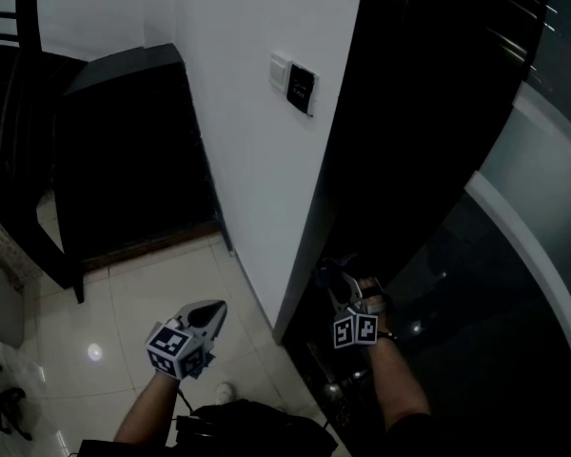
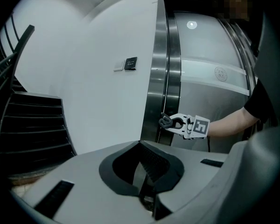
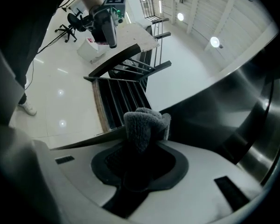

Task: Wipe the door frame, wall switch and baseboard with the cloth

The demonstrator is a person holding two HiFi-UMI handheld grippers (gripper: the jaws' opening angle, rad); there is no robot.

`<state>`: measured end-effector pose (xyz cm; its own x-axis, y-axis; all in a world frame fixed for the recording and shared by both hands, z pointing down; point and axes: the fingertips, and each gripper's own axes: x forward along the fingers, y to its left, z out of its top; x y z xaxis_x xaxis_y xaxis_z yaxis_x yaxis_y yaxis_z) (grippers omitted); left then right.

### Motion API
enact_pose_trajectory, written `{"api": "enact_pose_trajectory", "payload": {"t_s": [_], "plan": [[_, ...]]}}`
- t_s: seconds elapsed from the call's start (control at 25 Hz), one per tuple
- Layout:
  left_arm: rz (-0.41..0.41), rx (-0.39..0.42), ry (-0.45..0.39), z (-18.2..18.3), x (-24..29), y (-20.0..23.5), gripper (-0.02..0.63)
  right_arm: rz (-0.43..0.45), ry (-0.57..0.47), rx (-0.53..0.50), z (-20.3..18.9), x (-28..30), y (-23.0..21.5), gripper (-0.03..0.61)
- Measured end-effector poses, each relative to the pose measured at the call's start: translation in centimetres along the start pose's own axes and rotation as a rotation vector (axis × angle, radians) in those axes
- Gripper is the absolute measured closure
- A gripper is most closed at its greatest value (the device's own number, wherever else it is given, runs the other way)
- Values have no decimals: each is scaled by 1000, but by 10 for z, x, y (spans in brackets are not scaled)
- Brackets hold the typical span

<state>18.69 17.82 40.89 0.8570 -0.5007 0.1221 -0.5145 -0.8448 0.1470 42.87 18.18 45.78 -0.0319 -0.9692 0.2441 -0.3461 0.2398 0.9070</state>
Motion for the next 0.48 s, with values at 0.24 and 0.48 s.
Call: {"api": "enact_pose_trajectory", "payload": {"t_s": [0.24, 0.48], "plan": [[6, 0, 0, -1, -5, 2, 612, 85, 38, -28, -7, 6, 32, 485], [-5, -10, -4, -4, -7, 7, 612, 94, 50, -42, -6, -8, 24, 486]]}}
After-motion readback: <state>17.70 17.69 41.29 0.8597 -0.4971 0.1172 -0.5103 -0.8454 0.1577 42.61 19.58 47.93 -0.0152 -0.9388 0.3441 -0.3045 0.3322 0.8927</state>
